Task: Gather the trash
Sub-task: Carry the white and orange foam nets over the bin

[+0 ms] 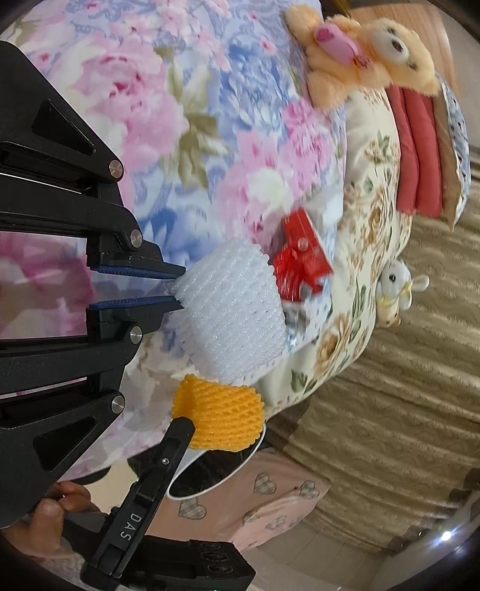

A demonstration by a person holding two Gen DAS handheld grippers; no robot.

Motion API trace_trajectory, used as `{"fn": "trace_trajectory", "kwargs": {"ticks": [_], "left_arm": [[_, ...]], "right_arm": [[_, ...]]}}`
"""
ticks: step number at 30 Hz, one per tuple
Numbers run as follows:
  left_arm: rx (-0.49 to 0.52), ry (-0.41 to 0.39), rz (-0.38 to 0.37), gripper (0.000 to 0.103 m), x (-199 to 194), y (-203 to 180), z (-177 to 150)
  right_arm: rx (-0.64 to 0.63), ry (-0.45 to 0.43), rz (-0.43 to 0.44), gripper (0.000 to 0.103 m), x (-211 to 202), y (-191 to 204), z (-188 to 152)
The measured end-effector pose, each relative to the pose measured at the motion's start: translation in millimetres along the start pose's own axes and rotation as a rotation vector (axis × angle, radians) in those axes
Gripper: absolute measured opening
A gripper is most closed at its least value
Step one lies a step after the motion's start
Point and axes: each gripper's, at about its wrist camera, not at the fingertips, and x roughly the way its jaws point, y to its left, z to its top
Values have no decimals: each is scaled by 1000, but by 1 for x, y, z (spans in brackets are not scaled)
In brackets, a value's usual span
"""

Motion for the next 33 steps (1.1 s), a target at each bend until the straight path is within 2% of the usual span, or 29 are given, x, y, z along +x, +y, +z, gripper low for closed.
{"fn": "trace_trajectory", "kwargs": {"ticks": [18, 33], "left_arm": [[134, 24, -101, 9, 19, -86, 7], [215, 52, -147, 9, 37, -136, 11]], "right_arm": [[81, -91, -96, 26, -63, -63, 3], [139, -124, -150, 26, -85, -103, 5]]}}
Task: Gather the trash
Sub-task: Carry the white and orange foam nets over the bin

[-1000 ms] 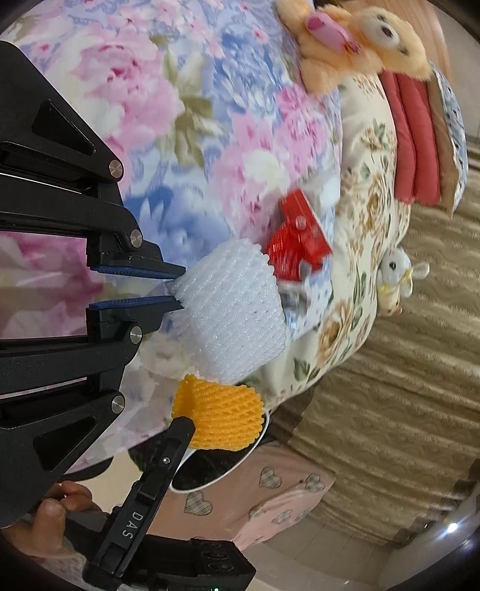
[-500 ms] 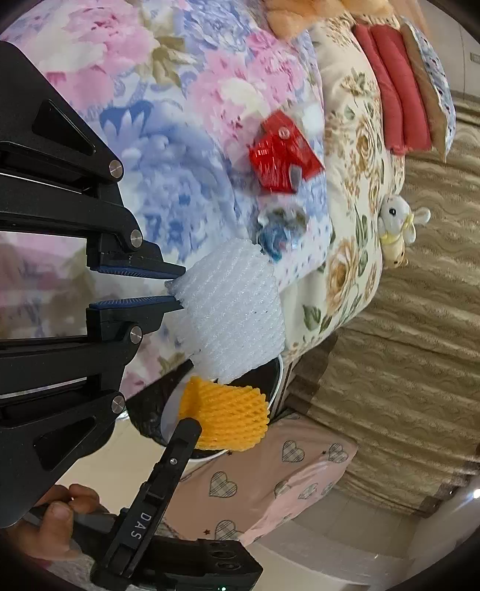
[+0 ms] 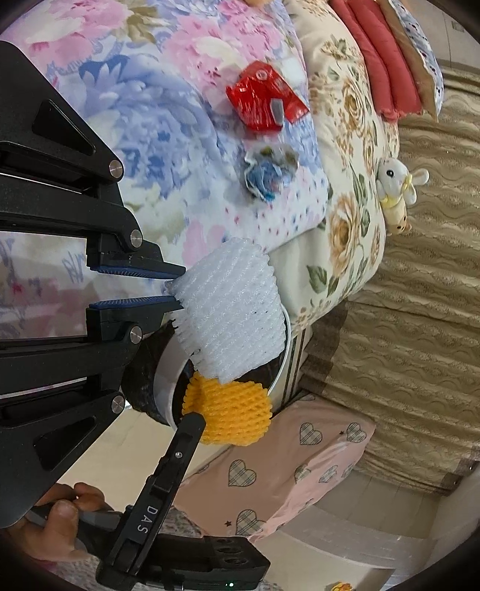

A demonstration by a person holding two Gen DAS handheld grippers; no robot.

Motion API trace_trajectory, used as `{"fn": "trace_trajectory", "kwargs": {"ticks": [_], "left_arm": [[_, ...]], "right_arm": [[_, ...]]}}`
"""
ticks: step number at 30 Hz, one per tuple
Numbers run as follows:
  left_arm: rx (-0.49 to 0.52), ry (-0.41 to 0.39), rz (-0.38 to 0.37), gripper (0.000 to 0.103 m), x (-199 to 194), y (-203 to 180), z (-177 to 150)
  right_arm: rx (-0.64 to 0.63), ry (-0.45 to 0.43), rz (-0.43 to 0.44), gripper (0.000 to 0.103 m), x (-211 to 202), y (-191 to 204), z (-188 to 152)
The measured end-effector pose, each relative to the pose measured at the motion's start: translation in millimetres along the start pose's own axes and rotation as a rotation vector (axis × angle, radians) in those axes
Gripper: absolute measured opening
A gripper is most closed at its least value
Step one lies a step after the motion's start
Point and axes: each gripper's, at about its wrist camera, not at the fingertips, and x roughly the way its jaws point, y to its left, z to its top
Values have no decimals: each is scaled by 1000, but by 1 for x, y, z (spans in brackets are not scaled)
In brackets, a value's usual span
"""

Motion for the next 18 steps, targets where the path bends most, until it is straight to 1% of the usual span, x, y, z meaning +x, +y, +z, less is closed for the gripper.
{"fn": "trace_trajectory", "kwargs": {"ticks": [7, 18], "left_arm": [[30, 11, -14, 9, 12, -14, 7], [64, 36, -26, 9, 32, -34, 17]], "right_arm": [[13, -1, -23, 26, -2, -15, 5], [17, 8, -41, 27, 1, -28, 14]]}}
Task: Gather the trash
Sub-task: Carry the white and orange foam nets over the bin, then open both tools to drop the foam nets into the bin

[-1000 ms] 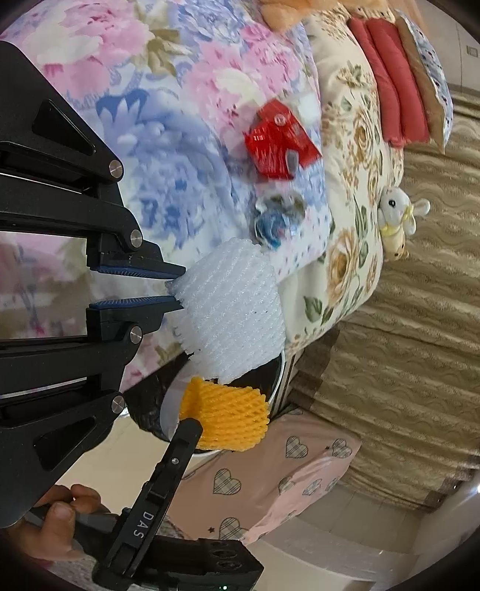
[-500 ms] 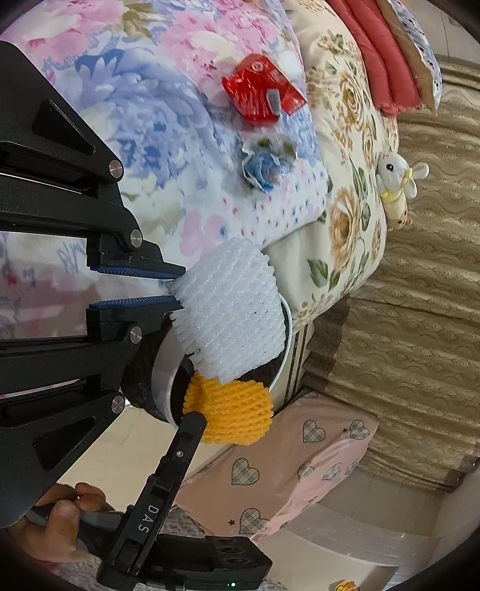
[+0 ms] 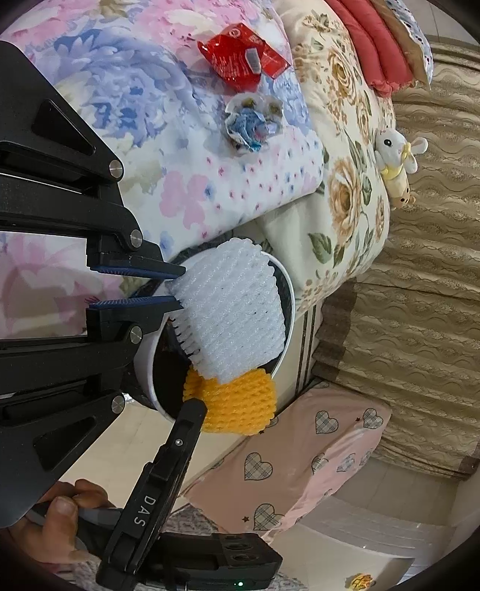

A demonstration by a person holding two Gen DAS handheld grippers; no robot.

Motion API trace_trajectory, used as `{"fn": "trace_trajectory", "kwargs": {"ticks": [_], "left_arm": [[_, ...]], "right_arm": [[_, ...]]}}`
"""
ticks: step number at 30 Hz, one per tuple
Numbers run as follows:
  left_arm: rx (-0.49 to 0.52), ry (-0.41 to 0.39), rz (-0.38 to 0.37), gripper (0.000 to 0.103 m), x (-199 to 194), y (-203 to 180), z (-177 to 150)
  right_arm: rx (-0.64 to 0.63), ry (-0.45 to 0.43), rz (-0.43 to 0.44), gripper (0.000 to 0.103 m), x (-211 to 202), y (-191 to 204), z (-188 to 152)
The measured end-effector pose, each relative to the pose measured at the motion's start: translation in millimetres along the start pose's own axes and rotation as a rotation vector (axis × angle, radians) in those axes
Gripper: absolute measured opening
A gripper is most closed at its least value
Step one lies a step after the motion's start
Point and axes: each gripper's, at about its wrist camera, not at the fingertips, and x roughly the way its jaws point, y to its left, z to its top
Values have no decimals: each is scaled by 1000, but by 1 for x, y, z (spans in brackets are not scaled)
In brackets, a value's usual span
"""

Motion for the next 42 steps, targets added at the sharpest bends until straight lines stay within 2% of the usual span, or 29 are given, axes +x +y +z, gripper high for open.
{"fn": "trace_trajectory", "kwargs": {"ticks": [24, 25, 30, 32, 34, 36, 38, 42], "left_arm": [[10, 46, -15, 9, 34, -10, 16], [5, 50, -12, 12, 35, -9, 17], [-20, 49, -30, 20, 35, -6, 17], [-23, 41, -15, 38, 32, -5, 16], [-32, 30, -11, 40, 28, -2, 14], [-48, 30, -12, 40, 25, 3, 13], [-69, 28, -10, 41, 20, 10, 10], [-101, 22, 7, 44, 11, 22, 2]], "right_arm": [[2, 39, -50, 30, 21, -18, 16], [2, 41, -52, 31, 22, -18, 17], [14, 40, -60, 50, 23, -20, 18], [19, 36, -60, 56, 22, -20, 17], [21, 32, -57, 56, 20, -18, 17], [21, 30, -55, 61, 20, -16, 17], [20, 25, -48, 71, 19, -12, 16], [9, 20, -38, 76, 18, -2, 15]]}}
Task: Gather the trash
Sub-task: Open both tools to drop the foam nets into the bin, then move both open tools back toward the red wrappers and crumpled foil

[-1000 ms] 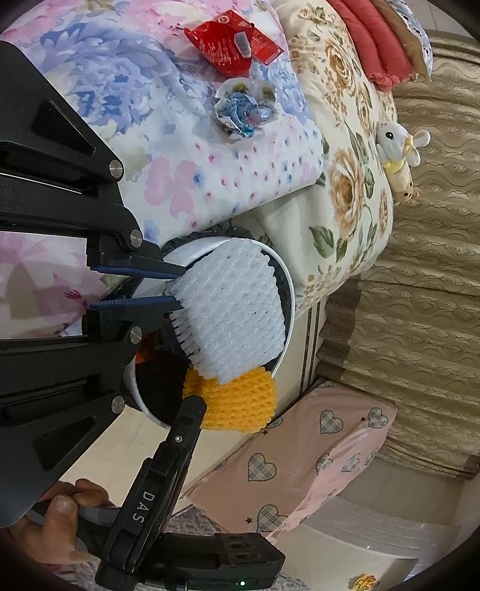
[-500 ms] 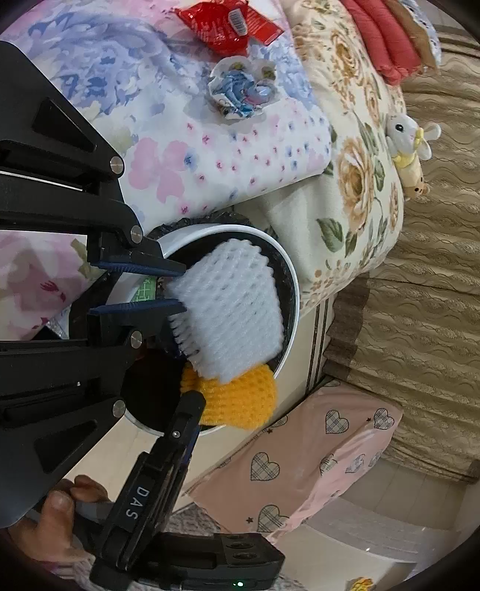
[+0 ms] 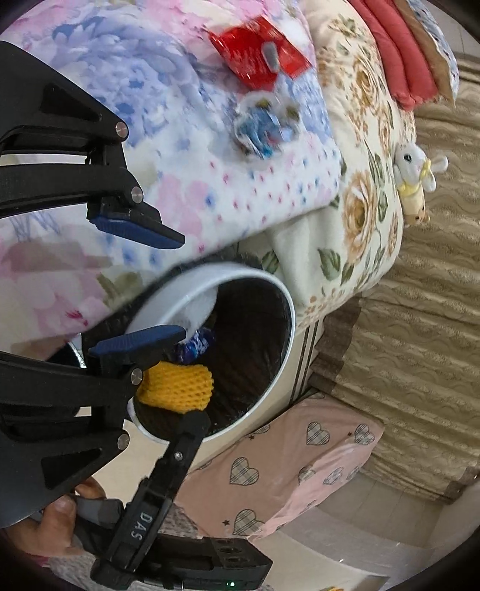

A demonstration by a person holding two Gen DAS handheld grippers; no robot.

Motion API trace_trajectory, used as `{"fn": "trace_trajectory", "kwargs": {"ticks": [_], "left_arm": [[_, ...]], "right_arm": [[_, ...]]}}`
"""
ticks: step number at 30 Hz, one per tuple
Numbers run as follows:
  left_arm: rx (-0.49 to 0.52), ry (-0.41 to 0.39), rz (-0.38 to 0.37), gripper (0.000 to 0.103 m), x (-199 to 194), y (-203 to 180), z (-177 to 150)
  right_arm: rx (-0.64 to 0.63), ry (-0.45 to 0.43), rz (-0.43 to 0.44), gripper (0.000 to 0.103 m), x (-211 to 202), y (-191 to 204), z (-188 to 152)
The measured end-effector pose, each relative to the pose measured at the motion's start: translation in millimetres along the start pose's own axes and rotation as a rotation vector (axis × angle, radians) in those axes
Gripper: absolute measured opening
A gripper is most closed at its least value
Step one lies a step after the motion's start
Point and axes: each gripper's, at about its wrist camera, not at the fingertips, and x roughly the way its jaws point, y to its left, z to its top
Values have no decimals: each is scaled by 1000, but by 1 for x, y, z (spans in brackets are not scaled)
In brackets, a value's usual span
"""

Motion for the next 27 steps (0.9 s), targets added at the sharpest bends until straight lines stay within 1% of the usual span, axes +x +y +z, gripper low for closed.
{"fn": "trace_trajectory", "kwargs": {"ticks": [1, 6, 15, 27], "left_arm": [[-8, -1, 6, 45, -3, 4, -2], [-61, -6, 37, 47, -16, 30, -13], [-149, -27, 89, 47, -41, 75, -31], [-236, -48, 163, 48, -69, 129, -50]], "right_arm": [[-2, -2, 3, 79, -1, 3, 0], [-12, -10, 25, 84, -2, 17, -3], [-56, 5, 82, 85, 3, 56, -13], [-131, 69, 169, 86, 28, 114, -30]]}}
